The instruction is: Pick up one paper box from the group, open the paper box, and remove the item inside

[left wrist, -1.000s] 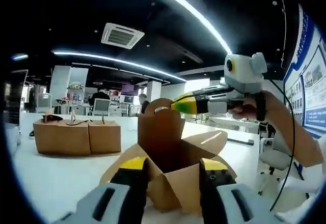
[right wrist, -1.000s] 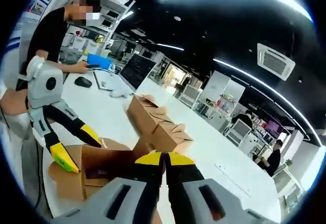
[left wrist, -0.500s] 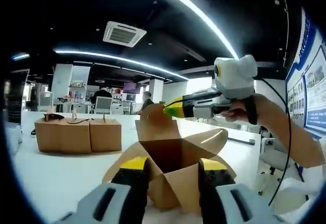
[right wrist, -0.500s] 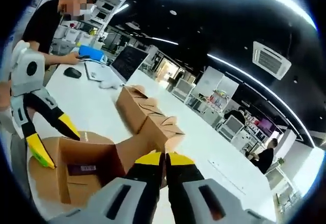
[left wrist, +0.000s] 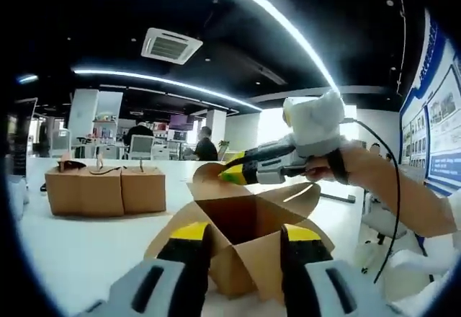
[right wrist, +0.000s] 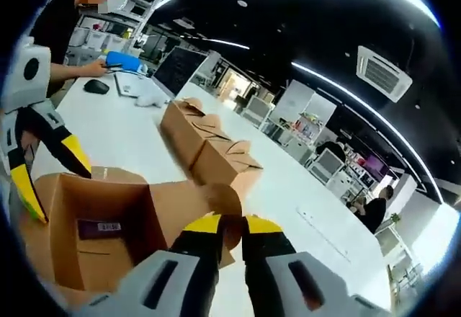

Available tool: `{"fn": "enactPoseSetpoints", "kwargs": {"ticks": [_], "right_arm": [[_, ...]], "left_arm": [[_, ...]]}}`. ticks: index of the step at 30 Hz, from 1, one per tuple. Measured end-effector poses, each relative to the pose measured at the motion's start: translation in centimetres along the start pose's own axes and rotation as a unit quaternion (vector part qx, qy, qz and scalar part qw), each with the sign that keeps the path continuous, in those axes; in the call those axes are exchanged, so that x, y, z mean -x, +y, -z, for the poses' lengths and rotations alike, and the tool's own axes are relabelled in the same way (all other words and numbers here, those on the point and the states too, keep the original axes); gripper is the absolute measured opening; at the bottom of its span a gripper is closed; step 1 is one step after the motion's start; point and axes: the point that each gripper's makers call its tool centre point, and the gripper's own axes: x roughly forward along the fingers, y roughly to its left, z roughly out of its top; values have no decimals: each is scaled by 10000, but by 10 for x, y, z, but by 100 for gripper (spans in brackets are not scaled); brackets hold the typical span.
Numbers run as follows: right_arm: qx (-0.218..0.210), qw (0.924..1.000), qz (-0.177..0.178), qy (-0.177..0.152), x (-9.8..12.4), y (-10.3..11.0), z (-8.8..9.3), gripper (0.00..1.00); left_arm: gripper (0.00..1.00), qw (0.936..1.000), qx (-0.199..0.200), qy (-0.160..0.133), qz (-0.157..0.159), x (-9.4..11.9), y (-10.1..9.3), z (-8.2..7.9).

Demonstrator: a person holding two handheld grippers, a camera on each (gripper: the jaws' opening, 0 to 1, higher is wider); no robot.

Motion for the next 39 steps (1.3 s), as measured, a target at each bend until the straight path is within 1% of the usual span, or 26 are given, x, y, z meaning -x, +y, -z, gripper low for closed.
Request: {"fn": "enactPoseSetpoints", "kwargs": {"ticks": [4, 7, 12, 16, 19, 21, 25, 31, 34, 35, 36, 37, 39], "right_arm": [[33, 9999, -47, 103, -5, 6, 5, 14], [43, 9999, -55, 150, -8, 7, 9, 14], [44, 9999, -34, 147, -14, 6, 7, 13], [90, 9999, -29, 128, -17, 9, 6, 13], [32, 10000, -23, 87, -19, 10, 4, 13], [99, 9999, -56, 75, -18, 16, 1, 12], [159, 9998, -90, 96, -21, 14, 2, 13], [69, 9999, -86, 67, -23, 12, 3, 13], [17, 10000, -86, 27, -23, 12, 1, 15], [-41, 9999, -94, -22, -21, 12, -1, 18], [-128, 9998, -73, -133, -19, 11, -6, 19], [-154, 9997, -72, -177, -18, 11, -8, 20], [-164, 9995, -111, -227, -10, 13, -13, 24]], "left_arm": [[40, 10000, -33, 31, -1, -1, 4, -1], [40, 9999, -132, 36, -21, -2, 6, -2], [38, 9994, -331, 39, -56, -4, 8, -5], [37, 9991, -421, 48, -39, -3, 5, -5], [37, 9988, -484, 42, -6, -3, 2, -6], [36, 9983, -584, 11, 24, -3, 2, -6], [36, 9979, -650, -10, 47, -4, 1, -7], [36, 9977, -671, -16, 34, -3, -2, -6], [36, 9976, -691, -20, 21, -3, -3, -5], [36, 9976, -696, -22, 19, -2, -4, -5], [36, 9976, -685, -25, 17, -2, -4, -5], [36, 9977, -678, -29, 17, -3, -3, -5], [36, 9976, -684, -45, 15, -3, -2, -6]]}}
